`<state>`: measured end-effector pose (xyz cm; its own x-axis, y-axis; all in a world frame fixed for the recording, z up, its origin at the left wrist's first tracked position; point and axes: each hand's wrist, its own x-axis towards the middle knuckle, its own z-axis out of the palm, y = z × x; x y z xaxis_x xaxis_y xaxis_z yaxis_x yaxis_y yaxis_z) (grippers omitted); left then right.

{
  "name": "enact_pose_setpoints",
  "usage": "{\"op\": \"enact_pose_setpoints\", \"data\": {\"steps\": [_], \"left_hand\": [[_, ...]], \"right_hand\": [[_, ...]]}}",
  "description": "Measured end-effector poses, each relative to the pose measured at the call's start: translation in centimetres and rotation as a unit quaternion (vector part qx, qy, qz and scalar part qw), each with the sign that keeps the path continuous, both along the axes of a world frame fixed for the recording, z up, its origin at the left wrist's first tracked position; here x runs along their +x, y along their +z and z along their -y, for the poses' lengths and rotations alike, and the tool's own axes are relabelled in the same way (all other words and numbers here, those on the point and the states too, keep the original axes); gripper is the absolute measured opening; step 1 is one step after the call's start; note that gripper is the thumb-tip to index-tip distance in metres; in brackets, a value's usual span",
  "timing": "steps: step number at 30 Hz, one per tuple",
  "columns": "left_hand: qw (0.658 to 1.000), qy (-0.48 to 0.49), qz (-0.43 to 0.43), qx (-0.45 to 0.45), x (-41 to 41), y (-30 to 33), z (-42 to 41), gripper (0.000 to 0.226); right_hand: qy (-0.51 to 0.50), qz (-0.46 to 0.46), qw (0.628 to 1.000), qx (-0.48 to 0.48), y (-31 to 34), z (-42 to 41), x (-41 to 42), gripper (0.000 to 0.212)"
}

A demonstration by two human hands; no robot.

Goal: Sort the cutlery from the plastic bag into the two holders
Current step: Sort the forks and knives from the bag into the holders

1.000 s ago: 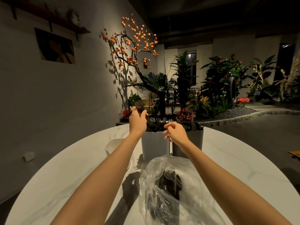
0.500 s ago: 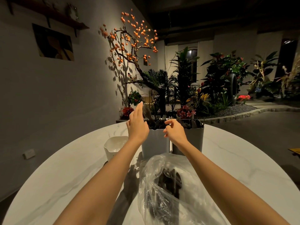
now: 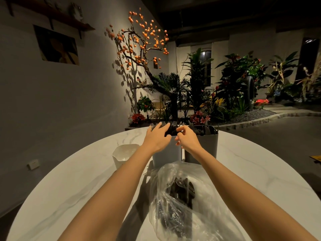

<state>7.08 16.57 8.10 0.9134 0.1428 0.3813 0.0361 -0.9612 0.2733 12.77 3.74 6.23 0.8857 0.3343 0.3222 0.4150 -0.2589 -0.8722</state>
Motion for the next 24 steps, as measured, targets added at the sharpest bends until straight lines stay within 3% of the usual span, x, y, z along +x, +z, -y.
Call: {"op": "enact_pose_setpoints", "data": {"steps": [6, 10, 12, 16, 24], "left_hand": [[0.999, -0.028, 0.044, 0.007, -0.4, -1.5, -0.3, 0.063], [0.980, -0.037, 0.191, -0.047, -1.4, -1.8, 0.0, 0.033], [0.973, -0.033, 0.224, -0.053, -2.0, -2.0, 0.5, 0.018], [0.976, -0.043, 0.202, -0.070, -3.0, -2.6, 1.5, 0.011], [0.974, -0.062, 0.145, -0.163, -6.1, -4.2, 2.8, 0.028]], "right_hand": [[0.002, 0.001, 1.000, -0.009, -0.4, 0.6, -0.4, 0.026], [0.015, 0.027, 1.000, 0.004, -0.2, 1.5, -0.9, 0.025], [0.023, 0.032, 0.999, 0.000, -0.2, 1.8, -1.4, 0.024], [0.030, 0.054, 0.998, 0.000, 0.1, 2.1, -3.0, 0.019], [0.038, 0.092, 0.994, -0.036, -0.8, 2.8, -5.8, 0.023]]}}
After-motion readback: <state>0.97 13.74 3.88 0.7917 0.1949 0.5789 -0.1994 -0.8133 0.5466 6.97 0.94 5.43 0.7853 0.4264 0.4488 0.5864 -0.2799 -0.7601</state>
